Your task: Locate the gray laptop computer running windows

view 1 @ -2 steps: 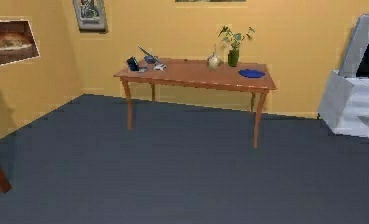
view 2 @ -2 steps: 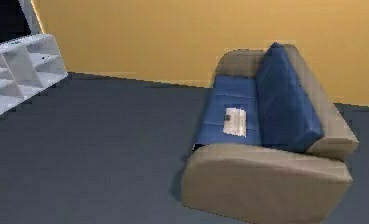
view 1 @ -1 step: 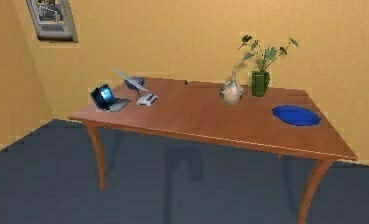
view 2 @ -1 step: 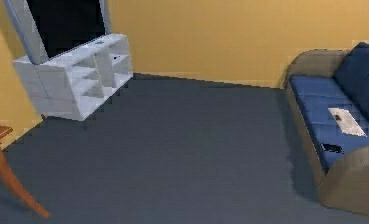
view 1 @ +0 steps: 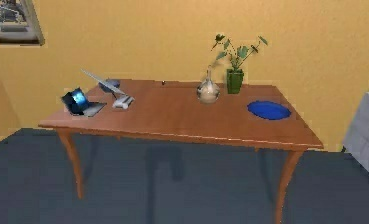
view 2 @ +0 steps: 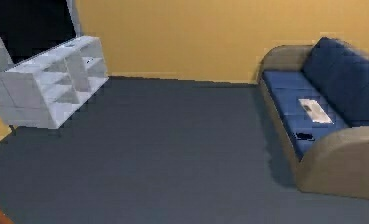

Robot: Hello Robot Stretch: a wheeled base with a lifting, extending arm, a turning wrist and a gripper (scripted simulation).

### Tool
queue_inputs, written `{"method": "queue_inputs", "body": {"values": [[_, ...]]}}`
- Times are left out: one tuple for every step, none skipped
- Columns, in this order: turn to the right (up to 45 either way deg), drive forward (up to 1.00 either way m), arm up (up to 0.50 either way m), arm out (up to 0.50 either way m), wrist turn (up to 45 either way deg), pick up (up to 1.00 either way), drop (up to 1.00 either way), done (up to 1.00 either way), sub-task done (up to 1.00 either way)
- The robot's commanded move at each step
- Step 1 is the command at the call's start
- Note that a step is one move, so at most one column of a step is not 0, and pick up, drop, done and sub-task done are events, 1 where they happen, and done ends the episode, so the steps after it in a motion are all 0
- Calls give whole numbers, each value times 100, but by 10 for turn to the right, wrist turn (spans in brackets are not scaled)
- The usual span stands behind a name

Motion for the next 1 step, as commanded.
{"method": "queue_inputs", "body": {"values": [[0,35,0,0,0,0,0,0,0]]}}
